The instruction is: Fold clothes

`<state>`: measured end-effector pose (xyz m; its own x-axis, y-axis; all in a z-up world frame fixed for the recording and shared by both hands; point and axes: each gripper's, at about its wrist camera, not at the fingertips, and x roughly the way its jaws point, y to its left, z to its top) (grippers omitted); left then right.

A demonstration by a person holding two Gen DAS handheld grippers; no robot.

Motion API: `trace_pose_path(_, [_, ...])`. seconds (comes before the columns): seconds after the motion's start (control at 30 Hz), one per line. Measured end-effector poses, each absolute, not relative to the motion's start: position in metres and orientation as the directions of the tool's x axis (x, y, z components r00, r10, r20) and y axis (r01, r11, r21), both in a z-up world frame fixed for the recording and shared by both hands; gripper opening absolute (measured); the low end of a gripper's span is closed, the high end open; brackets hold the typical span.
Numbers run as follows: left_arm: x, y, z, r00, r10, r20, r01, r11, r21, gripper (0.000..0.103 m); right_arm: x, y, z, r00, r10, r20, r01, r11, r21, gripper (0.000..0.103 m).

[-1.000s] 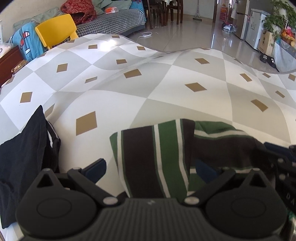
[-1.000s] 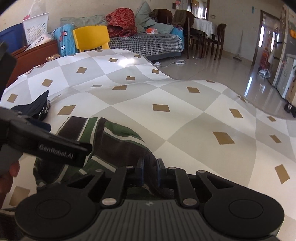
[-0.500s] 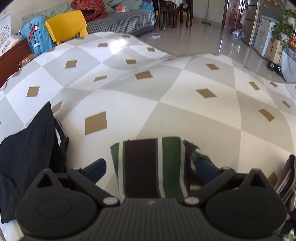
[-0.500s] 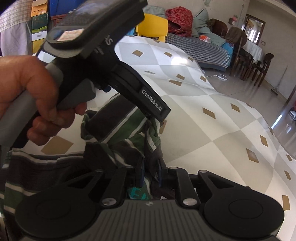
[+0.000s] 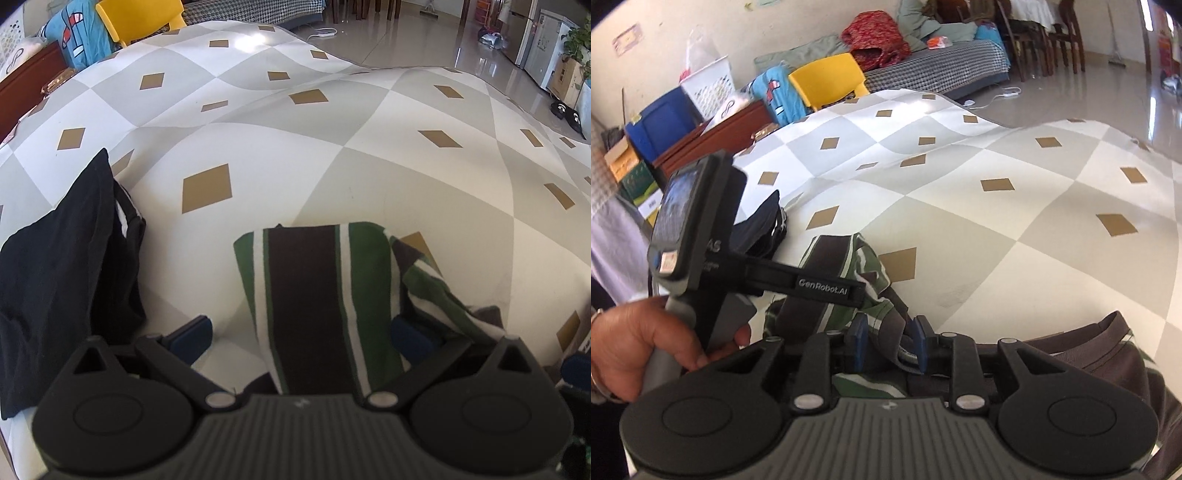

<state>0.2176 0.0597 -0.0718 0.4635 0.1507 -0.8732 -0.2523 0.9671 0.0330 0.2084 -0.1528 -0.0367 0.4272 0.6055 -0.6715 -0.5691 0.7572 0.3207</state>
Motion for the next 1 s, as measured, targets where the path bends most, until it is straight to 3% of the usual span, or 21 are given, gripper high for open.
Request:
trace_pose_path(0.6, [0.212,0.076,-0.061,0.492,0.132,-0.861,-0.295,0.955,-0.023,0.103,0.231,-0.153,-0.074,0.305,0.674,-0.673,-0.423,0.729,0.538,0.032])
trace_pose_path(0.73, [0.212,0.077,-0.041,0.567,0.132,-0.813,-0.297,0.953,-0.053,0.103,0.223,-0.144,-0.065,0.347,0.645,-0.682,-0.493,0.743,0.452,0.024])
trace_pose_path(0.87, [0.215,0.074,-0.034,0.595,0.119,-0.795,-0.280,0.958,-0.066,0.103,0.200,-0.123,-0.049,0.394,0.601,-0.696,-0.659,0.712,0.242,0.024])
trace_pose_path(1.0, [0.218,0.072,-0.047,0.541,0.129,-0.831,-0.279,0.960,-0.032,0.103,0.172,-0.109,-0.044,0.406,0.585,-0.702,-0.772,0.631,0.079,0.025])
